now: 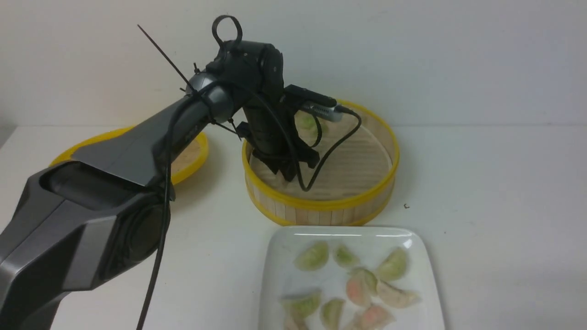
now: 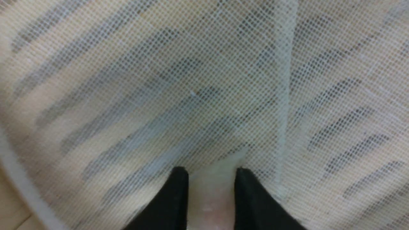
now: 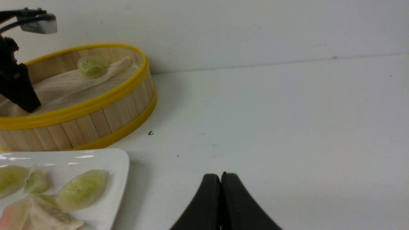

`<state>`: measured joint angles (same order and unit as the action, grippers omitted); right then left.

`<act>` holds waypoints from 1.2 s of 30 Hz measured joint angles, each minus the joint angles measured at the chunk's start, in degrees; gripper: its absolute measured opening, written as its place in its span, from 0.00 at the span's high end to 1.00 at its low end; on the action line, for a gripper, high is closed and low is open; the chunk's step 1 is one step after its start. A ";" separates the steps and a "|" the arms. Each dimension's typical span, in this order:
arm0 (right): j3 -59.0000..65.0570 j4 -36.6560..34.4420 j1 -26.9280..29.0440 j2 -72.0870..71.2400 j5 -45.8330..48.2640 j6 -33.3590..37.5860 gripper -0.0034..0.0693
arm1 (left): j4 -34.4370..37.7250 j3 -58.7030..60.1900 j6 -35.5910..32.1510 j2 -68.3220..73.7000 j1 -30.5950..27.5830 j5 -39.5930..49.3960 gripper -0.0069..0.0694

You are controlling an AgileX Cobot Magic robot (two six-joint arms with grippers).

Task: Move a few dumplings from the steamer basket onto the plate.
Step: Use the left arm to grab a dumpling from the steamer, then use the left arm to put the dumpling into the plate

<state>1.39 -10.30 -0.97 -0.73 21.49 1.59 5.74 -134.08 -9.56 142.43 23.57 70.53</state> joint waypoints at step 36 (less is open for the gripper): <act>0.00 0.00 0.00 0.00 0.00 0.00 0.97 | -1.46 35.73 6.22 -24.35 20.13 -1.83 0.43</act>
<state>1.39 -10.30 -0.97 -0.73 21.49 1.59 4.28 -98.35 -3.34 118.08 43.70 68.70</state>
